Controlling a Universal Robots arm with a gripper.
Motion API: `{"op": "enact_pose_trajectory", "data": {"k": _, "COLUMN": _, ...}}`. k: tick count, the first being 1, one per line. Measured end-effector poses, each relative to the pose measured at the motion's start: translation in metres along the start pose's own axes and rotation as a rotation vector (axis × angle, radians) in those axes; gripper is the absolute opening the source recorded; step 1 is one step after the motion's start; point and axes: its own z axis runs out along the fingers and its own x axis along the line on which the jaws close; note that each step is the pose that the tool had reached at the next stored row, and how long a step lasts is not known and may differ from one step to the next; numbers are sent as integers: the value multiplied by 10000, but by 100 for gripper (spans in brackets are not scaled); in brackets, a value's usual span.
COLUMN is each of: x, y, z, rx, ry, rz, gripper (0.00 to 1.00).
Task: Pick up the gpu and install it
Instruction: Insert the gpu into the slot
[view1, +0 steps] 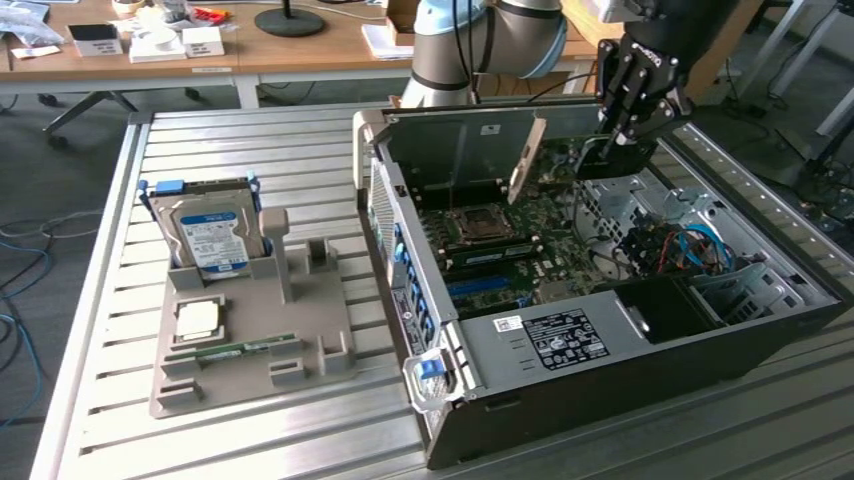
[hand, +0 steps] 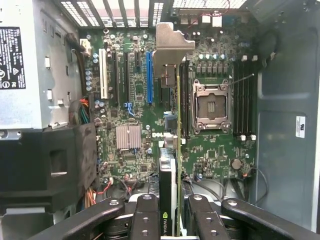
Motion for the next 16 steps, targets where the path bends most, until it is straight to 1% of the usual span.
{"op": "enact_pose_trajectory", "data": {"k": 2, "x": 3, "y": 12, "z": 32, "rx": 0, "ry": 0, "rz": 8, "gripper": 27}}
{"op": "enact_pose_trajectory", "data": {"k": 12, "x": 3, "y": 12, "z": 38, "rx": 1, "ry": -3, "rz": 7, "gripper": 27}}
{"op": "enact_pose_trajectory", "data": {"k": 15, "x": 6, "y": 13, "z": 78, "rx": 0, "ry": -1, "rz": 7, "gripper": 27}}
{"op": "enact_pose_trajectory", "data": {"k": 16, "x": 8, "y": 14, "z": 112, "rx": 0, "ry": 0, "rz": 7, "gripper": 27}}
